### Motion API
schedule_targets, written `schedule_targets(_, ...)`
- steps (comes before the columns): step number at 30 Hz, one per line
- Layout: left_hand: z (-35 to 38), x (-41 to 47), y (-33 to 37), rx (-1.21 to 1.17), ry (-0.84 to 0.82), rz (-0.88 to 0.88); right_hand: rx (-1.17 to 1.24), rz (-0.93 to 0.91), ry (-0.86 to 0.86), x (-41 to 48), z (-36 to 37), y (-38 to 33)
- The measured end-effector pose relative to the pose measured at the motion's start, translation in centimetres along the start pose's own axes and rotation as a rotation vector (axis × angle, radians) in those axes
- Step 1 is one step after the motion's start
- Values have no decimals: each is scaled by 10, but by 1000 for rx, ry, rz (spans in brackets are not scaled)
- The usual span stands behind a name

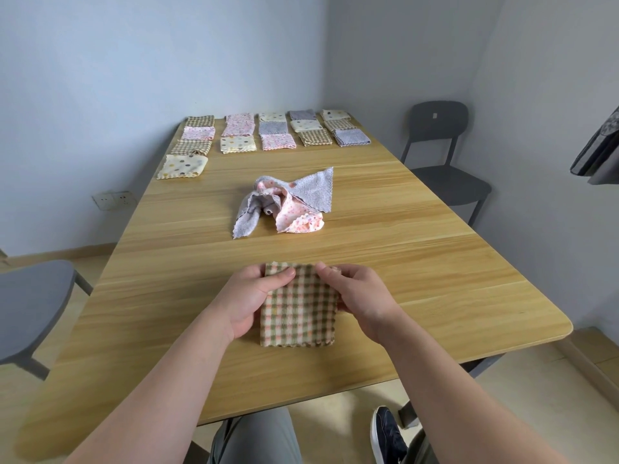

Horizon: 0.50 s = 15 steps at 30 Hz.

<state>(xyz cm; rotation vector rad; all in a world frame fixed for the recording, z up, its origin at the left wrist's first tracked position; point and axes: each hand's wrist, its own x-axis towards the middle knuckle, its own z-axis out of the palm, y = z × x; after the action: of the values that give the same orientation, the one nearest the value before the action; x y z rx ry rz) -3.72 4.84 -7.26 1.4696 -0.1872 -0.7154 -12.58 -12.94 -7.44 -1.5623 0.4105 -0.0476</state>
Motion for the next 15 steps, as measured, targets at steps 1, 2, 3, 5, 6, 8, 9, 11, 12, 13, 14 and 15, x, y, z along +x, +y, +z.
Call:
schedule_targets(1, 0, 0, 1, -7, 8, 2, -12, -15, 30, 1, 2, -1)
schedule_targets(2, -1, 0, 2, -29, 18, 1, -4, -22, 54, 3, 4, -3)
schedule_targets(3, -3, 0, 2, -66, 28, -1, 12, -28, 67, 4, 6, -4)
schedule_targets(5, -5, 1, 4, -141, 46, -21, 40, -43, 88, 9, 8, -6)
schedule_targets(6, -7, 3, 5, -166, 52, -32, 42, -48, 99, 13, 10, -6)
schedule_targets(8, -10, 12, 7, -186, 65, -50, 33, -62, 112, 23, 13, -6)
schedule_targets(9, -11, 17, 9, -173, 69, -50, 15, -79, 113, 28, 14, -6)
schedule_targets(11, -14, 29, 13, -96, 85, -45, -96, -130, 114, 42, 13, -5)
schedule_targets(12, -16, 38, 17, -32, 88, -35, -171, -163, 111, 50, 13, -6)
schedule_targets(13, -18, 45, 20, 29, 87, -19, -246, -196, 103, 57, 13, -7)
schedule_targets(14, -20, 52, 24, 79, 88, -11, -315, -221, 99, 65, 14, -10)
schedule_targets(15, -23, 59, 27, 117, 94, -14, -371, -233, 98, 74, 15, -13)
